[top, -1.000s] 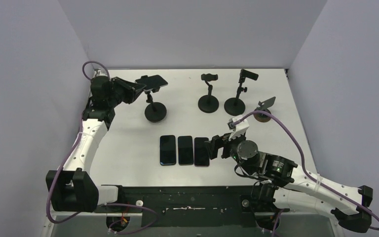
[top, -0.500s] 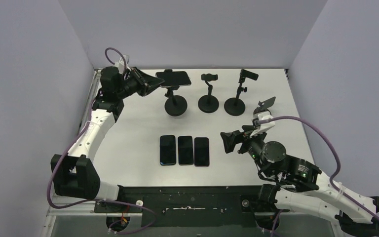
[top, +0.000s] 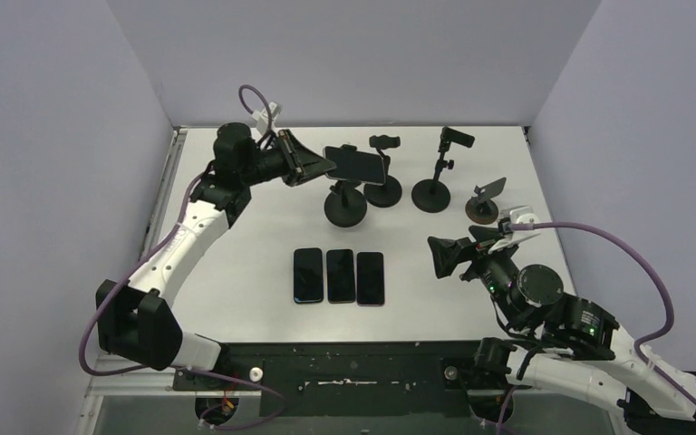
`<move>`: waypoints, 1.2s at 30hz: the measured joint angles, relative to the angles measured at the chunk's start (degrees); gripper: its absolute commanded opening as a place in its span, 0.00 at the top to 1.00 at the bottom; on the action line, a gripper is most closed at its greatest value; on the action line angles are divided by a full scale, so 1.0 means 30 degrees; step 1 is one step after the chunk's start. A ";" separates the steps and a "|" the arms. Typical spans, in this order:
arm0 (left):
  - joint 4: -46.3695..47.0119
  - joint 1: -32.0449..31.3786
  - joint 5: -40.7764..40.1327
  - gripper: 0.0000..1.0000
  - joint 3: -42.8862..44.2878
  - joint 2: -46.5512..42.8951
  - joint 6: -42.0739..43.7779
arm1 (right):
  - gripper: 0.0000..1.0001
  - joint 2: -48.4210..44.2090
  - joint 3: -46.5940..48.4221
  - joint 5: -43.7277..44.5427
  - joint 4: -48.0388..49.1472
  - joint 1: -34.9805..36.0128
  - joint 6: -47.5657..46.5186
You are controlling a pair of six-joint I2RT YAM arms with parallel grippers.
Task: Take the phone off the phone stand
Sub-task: Place the phone stand with the phone at the center of the board.
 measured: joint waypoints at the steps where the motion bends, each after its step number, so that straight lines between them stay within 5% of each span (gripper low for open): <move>1: -0.0226 -0.0452 -0.0146 1.00 0.0051 0.0000 0.0189 | 0.10 -0.0036 0.0124 0.0036 -0.0051 0.0000 -0.0095; 10: -0.0998 -0.4379 -0.0627 1.00 0.1326 0.0699 0.1042 | 0.10 -0.0226 0.1552 -0.0641 -0.0401 0.0000 -0.0648; 36: -0.1938 -0.9420 -0.1719 1.00 0.2936 0.4197 0.1632 | 0.09 -0.0517 0.2390 -0.2586 -0.1472 0.0000 -0.1086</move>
